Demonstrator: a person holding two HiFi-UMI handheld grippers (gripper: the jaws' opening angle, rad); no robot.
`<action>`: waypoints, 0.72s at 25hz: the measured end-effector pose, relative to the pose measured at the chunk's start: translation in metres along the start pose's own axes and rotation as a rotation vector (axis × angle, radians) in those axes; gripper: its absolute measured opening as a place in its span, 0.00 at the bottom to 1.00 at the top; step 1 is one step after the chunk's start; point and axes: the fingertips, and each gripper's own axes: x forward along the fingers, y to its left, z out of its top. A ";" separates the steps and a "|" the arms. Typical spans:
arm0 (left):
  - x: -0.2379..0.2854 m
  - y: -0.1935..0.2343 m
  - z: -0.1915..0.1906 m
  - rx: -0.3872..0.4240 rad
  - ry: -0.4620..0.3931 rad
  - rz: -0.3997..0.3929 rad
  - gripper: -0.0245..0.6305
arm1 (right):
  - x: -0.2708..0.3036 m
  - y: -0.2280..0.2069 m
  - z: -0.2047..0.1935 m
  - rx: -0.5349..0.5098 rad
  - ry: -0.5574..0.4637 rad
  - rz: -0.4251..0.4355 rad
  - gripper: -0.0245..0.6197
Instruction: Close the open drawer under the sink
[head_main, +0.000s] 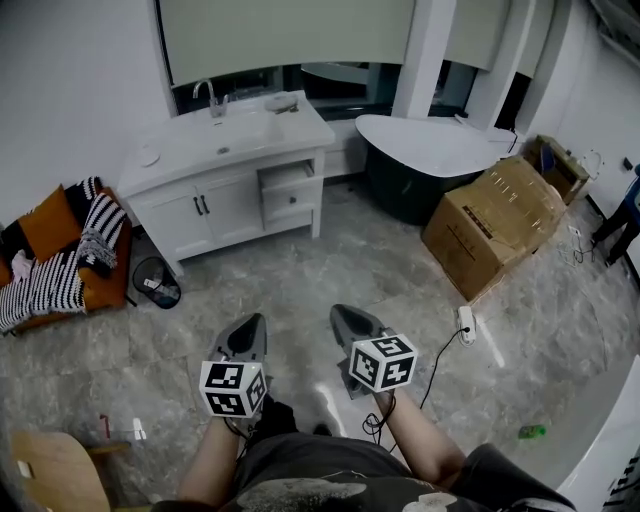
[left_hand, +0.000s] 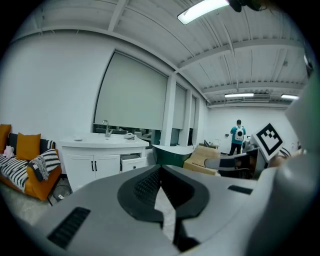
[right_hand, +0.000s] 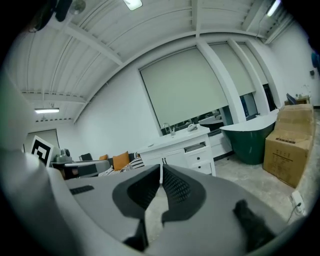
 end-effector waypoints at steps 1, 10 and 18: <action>-0.002 -0.002 0.000 -0.003 -0.005 -0.001 0.06 | -0.004 -0.001 0.000 0.005 -0.008 0.001 0.09; -0.002 -0.001 -0.008 -0.022 0.002 0.026 0.06 | -0.013 -0.013 -0.013 0.009 0.013 -0.006 0.09; 0.033 0.011 -0.008 -0.034 0.013 0.007 0.06 | 0.016 -0.040 -0.010 0.008 0.044 -0.046 0.09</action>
